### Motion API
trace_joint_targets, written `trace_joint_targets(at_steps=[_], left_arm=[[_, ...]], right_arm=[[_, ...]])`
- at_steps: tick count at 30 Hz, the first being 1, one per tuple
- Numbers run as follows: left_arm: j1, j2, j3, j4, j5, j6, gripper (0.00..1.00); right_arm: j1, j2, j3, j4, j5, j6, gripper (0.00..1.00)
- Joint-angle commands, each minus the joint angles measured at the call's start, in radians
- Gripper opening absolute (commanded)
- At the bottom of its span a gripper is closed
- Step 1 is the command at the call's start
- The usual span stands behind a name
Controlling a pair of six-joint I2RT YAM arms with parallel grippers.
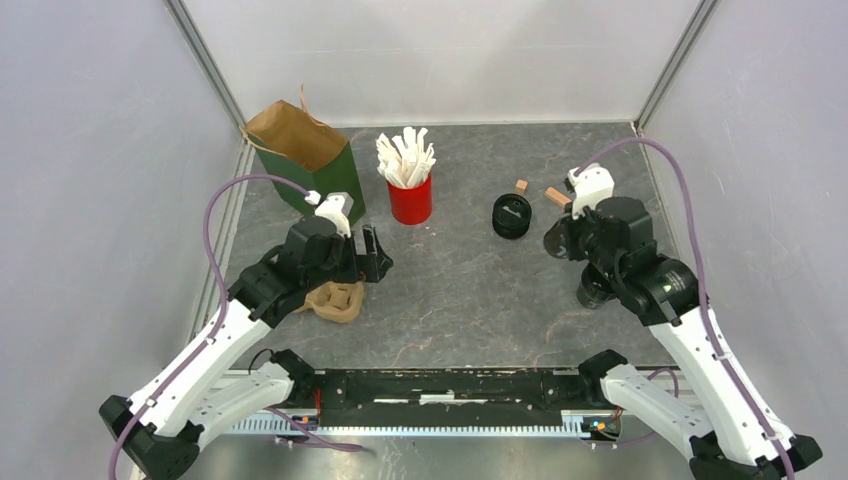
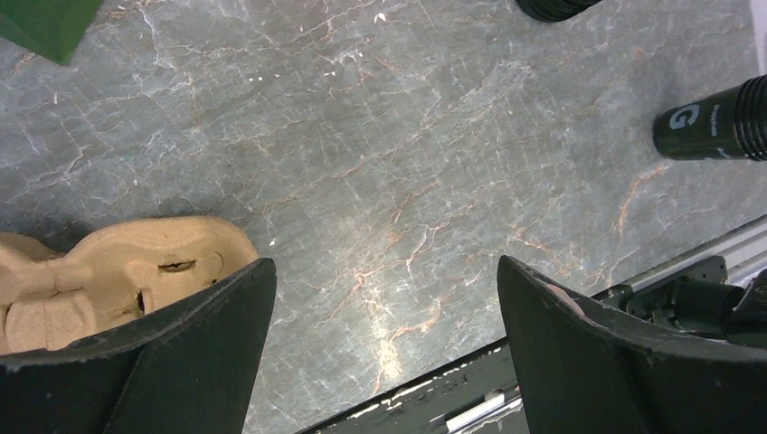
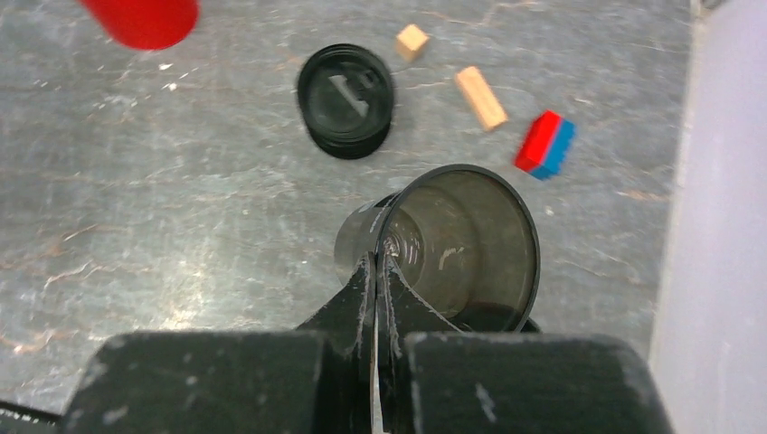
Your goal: Pack the takeout coffee
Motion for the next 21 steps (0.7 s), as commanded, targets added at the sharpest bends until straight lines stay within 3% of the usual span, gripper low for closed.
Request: trace_joint_targets(at_steps=[1, 11, 21], left_arm=[[-0.003, -0.029, 0.057, -0.002, -0.022, -0.059, 0.97], [-0.003, -0.046, 0.067, -0.039, -0.069, -0.051, 0.97], [-0.003, -0.035, 0.087, -0.097, -0.178, -0.071, 0.97]], right_arm=[[0.051, -0.007, -0.109, 0.093, -0.12, -0.012, 0.0], [0.231, -0.047, -0.359, 0.308, -0.154, 0.04, 0.0], [0.621, 0.047, -0.413, 0.434, 0.053, 0.045, 0.0]])
